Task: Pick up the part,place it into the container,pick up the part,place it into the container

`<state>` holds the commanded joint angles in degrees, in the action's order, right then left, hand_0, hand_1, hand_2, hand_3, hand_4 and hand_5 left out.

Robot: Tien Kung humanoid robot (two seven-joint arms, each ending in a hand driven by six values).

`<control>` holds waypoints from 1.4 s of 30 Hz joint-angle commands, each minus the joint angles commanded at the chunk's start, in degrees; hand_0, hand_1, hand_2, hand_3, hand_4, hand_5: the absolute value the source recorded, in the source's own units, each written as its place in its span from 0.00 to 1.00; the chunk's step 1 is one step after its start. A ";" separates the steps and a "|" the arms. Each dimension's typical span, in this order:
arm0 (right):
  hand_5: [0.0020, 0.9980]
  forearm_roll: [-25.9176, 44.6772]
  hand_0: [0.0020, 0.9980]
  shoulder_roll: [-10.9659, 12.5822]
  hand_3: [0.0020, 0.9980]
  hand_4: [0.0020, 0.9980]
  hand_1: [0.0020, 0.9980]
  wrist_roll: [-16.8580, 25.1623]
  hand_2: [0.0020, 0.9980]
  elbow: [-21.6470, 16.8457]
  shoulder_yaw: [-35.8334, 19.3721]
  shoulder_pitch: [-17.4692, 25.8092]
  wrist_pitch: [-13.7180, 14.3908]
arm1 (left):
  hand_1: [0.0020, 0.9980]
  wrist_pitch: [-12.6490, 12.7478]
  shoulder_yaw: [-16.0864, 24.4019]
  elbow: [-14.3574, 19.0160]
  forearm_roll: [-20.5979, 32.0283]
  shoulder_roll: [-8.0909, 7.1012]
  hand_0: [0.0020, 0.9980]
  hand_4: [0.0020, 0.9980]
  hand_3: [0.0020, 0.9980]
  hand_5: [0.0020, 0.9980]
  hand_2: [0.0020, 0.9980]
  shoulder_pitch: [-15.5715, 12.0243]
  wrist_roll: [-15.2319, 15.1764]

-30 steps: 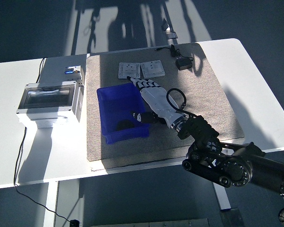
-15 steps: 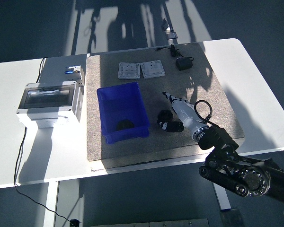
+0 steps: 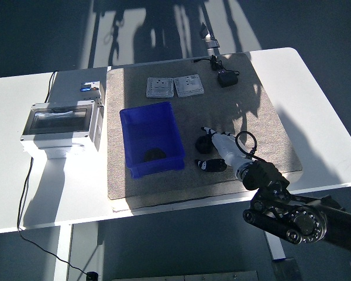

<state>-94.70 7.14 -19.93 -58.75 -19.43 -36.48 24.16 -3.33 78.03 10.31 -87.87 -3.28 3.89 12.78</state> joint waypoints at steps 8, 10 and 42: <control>0.18 -3.84 0.61 0.01 0.67 0.18 0.35 -1.97 0.48 -0.14 -0.74 0.39 3.16 | 0.70 0.14 -0.06 0.00 0.05 0.08 0.70 0.85 0.42 1.00 0.66 -0.23 0.01; 0.18 -4.58 0.61 0.02 0.67 0.18 0.35 -1.96 0.48 -0.17 -1.02 0.43 3.87 | 0.70 0.14 -0.04 0.00 0.00 0.10 0.70 0.85 0.42 1.00 0.66 -0.24 0.01; 0.38 -7.94 0.60 0.42 0.97 0.81 0.70 -1.39 0.85 -5.35 -6.35 -1.46 -3.92 | 0.70 0.11 0.27 0.00 -0.60 0.16 0.70 0.85 0.42 1.00 0.66 -0.34 0.27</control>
<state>-102.64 7.56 -21.33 -64.10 -25.78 -37.94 20.25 -3.22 78.31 10.31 -88.46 -3.12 3.54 13.05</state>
